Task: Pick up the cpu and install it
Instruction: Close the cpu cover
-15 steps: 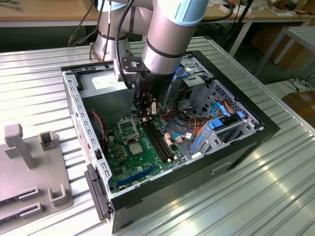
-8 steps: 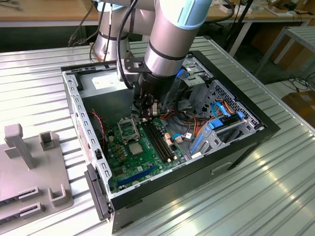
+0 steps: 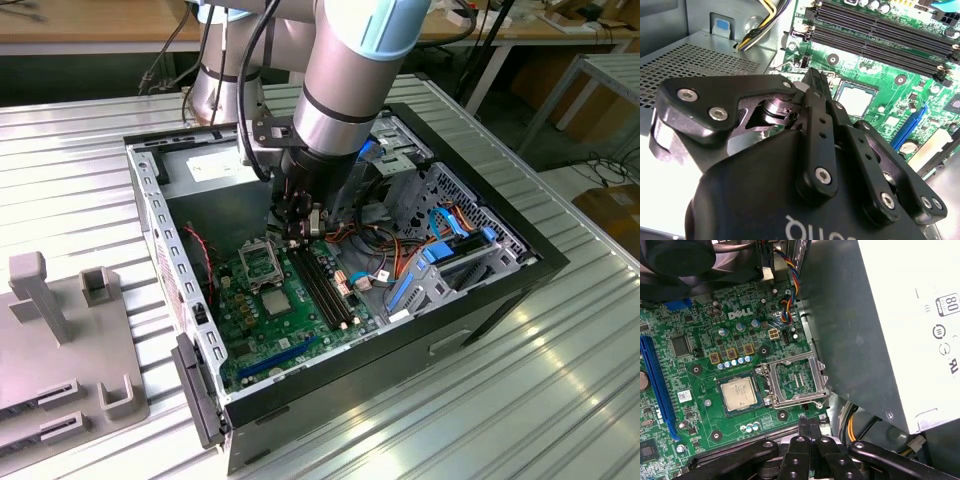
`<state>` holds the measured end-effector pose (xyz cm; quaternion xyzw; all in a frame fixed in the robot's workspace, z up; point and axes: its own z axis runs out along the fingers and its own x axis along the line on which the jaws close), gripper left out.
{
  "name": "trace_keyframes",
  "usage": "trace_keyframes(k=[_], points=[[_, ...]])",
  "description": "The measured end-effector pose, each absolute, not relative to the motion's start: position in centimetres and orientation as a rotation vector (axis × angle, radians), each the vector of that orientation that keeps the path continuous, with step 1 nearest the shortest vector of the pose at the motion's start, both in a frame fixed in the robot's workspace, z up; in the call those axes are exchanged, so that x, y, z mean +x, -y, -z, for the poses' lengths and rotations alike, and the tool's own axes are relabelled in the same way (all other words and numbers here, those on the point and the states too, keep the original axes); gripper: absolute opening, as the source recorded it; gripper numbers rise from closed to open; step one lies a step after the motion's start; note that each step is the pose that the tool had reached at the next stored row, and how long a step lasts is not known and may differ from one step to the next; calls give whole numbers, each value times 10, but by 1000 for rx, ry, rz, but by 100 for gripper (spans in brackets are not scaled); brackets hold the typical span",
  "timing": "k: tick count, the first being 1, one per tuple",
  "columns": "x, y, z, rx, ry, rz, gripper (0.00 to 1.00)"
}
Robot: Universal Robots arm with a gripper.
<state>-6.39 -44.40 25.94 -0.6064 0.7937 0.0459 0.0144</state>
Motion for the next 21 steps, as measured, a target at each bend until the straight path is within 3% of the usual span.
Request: trace_keyframes(k=[21], points=[[-61,438,-234,-1766,-2559,-140,11]])
